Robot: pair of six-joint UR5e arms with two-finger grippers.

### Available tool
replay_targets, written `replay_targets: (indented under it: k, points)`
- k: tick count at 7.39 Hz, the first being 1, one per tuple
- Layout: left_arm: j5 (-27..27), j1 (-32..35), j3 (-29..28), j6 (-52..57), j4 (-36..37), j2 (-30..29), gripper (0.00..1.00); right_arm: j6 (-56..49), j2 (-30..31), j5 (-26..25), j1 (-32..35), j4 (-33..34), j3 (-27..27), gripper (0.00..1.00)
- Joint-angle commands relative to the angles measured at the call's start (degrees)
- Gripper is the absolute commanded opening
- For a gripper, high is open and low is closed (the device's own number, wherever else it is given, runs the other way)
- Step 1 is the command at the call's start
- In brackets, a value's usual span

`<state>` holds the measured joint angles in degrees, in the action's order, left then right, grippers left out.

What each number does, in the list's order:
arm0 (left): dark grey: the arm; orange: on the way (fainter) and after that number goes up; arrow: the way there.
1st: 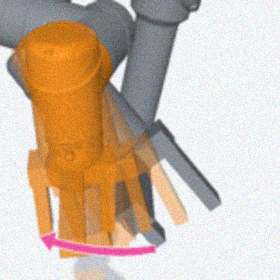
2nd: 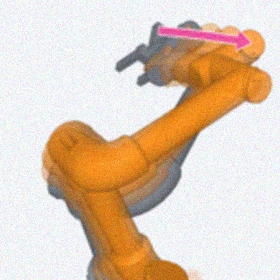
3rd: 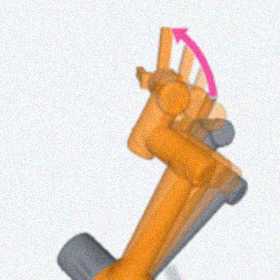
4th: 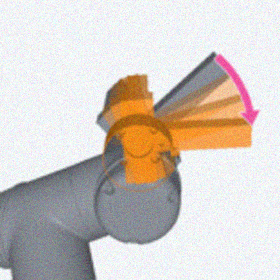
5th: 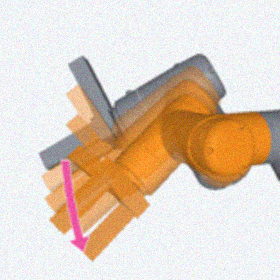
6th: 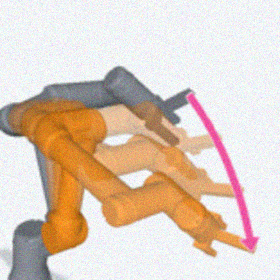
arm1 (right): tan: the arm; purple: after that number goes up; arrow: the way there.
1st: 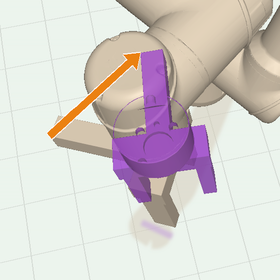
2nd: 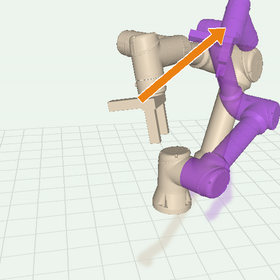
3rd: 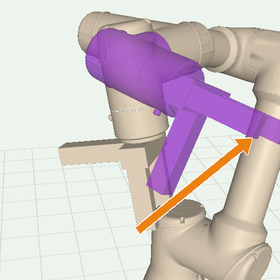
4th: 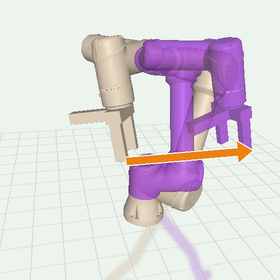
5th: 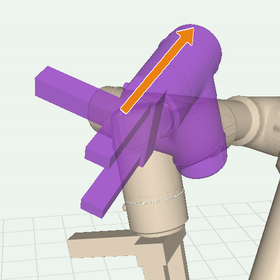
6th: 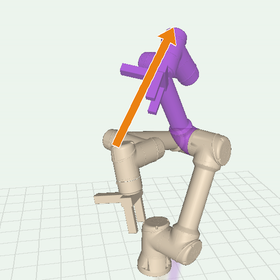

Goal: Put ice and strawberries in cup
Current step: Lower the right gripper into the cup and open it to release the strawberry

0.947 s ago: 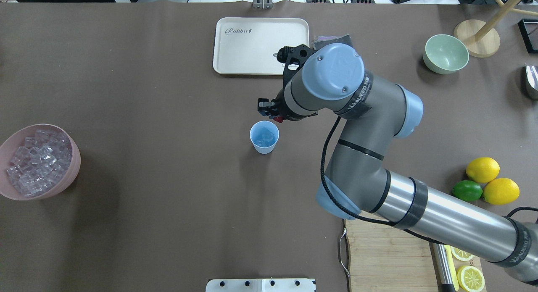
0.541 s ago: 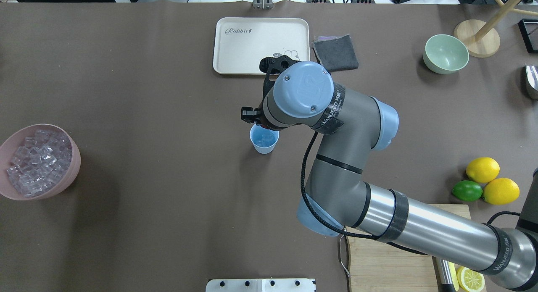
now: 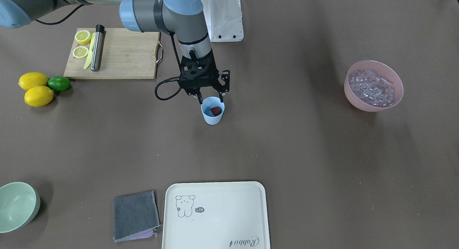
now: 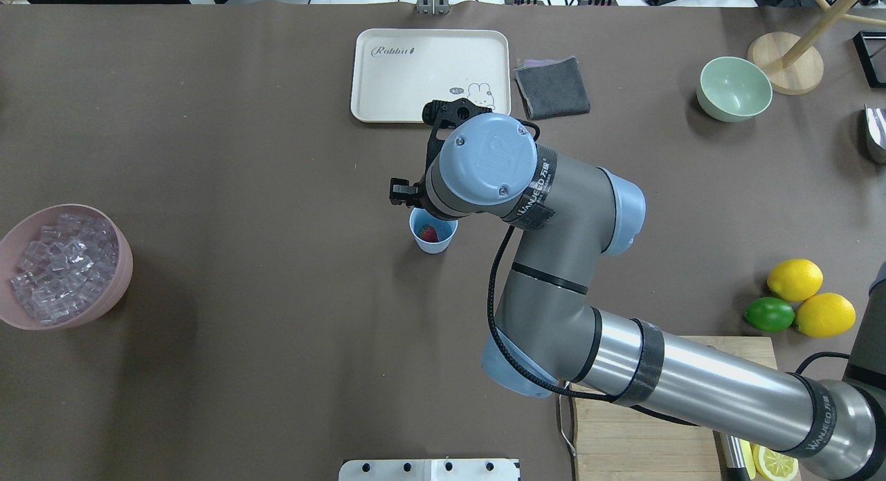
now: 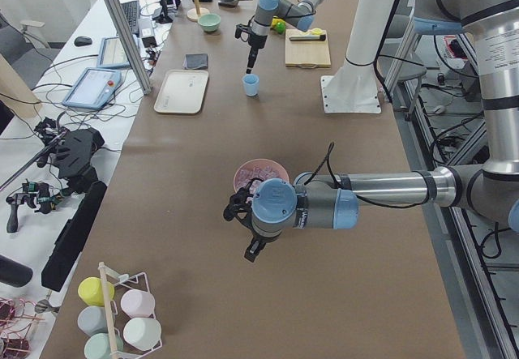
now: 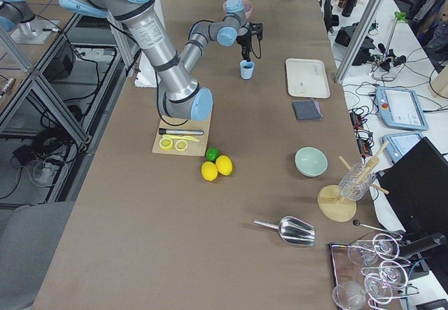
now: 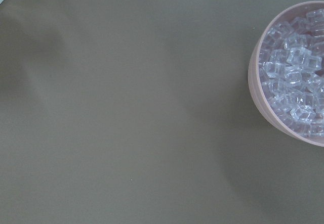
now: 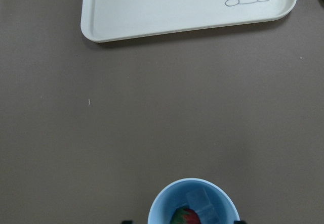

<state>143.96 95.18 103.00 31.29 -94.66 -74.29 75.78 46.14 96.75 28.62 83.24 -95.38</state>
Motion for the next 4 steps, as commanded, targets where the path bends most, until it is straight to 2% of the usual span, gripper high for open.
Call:
replay_targets:
  k: [1, 2, 3, 4]
  points:
    - [0.0, 0.0, 0.0, 0.0, 0.0, 0.1, 1.0, -0.2, 0.1, 0.2, -0.1, 0.3, -0.6, 0.99]
    - [-0.1, -0.1, -0.1, 0.0, 0.2, 0.1, 1.0, -0.1, 0.1, 1.8, 0.3, 0.5, -0.8, 0.99]
    - [-0.6, -0.4, -0.3, -0.3, 0.6, -0.1, 1.0, 0.4, 0.6, 6.8, 2.2, 0.6, -0.8, 0.99]
    - [-5.3, -0.6, -0.1, -0.7, 1.9, -0.2, 1.0, 0.6, 1.9, 14.0, 5.2, 0.5, -0.8, 0.99]
